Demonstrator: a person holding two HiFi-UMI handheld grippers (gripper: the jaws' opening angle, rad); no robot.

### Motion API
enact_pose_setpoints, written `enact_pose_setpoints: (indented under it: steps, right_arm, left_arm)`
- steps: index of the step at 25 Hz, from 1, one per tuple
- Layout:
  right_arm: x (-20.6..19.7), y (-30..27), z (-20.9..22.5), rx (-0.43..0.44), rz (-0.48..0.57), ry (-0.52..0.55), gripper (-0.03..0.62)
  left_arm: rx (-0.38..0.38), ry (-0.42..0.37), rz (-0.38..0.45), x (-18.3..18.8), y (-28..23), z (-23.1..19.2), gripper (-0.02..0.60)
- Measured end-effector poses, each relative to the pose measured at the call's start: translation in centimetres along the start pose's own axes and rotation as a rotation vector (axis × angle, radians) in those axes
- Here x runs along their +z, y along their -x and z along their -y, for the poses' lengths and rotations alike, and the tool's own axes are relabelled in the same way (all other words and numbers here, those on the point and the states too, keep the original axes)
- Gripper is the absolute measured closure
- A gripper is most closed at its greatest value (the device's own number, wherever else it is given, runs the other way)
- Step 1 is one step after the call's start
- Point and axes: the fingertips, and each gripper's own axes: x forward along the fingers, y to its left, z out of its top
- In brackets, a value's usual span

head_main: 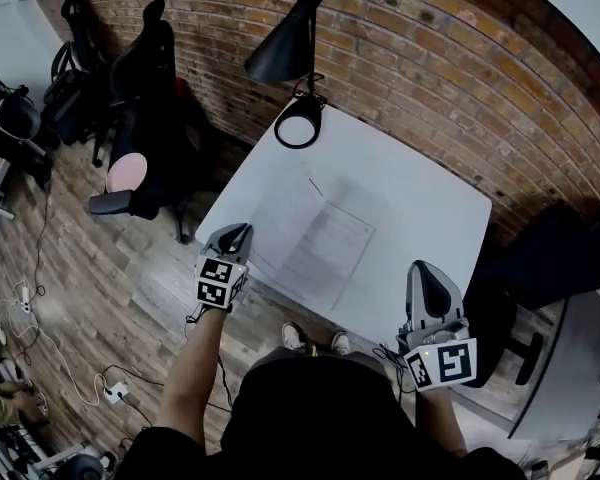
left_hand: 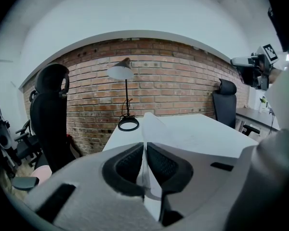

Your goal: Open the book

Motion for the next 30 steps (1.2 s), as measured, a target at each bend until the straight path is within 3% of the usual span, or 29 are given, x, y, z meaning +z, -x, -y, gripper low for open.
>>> enact_pose_setpoints:
  steps: [11,24,30]
  right_arm:
    - [-0.8,0.4,0.3,-0.039,-0.058,0.020,0.583]
    - [-2.2,1.3,-0.4,-0.080,-0.137,0.039,0.583]
    - [-3.1,1.9,-0.3,-0.100,-0.175,0.045,0.583]
  left_arm:
    - [0.071,0.020,-0.057,-3.4,-0.8,-3.9,0.544]
    - [0.093,-0.050,-0.214,-10.6,-3.7,-6.1,0.543]
    - [0.125,-0.203,-0.272,-12.9,-4.8,-6.5,0.527]
